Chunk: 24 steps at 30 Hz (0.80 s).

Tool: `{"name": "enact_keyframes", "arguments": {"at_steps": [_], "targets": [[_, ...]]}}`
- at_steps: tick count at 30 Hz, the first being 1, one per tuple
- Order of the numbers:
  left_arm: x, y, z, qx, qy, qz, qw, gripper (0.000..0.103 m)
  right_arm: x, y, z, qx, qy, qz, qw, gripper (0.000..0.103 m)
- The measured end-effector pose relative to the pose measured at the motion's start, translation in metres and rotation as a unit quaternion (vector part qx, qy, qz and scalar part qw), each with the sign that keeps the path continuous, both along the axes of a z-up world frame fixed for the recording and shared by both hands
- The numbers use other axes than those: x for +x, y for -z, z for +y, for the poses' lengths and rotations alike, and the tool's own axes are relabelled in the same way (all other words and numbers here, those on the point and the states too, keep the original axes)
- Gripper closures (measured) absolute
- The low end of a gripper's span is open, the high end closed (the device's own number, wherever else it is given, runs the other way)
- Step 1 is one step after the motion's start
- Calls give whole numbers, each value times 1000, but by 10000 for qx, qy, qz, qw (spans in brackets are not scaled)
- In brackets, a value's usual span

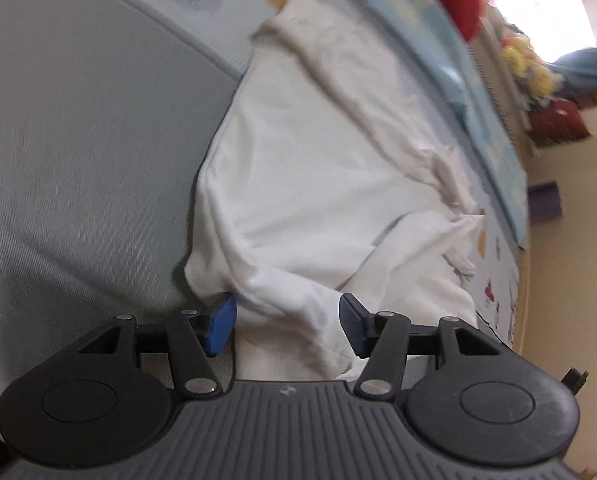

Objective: Fold small clothes

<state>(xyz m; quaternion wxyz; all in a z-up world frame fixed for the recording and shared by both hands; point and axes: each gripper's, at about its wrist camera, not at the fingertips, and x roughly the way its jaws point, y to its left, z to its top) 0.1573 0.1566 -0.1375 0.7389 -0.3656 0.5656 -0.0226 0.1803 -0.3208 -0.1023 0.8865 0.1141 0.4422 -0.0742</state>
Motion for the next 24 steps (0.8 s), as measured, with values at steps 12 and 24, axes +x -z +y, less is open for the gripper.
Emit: {"name": "enact_keyframes", "arguments": {"at_steps": [12, 24], "targets": [[0, -12, 0, 924, 585, -236, 9937, 93, 12, 8, -7, 326, -15, 111, 9994, 97], [-56, -28, 32, 1553, 1334, -173, 9787, 98, -92, -23, -44, 542, -532, 1003, 9921, 98]]}}
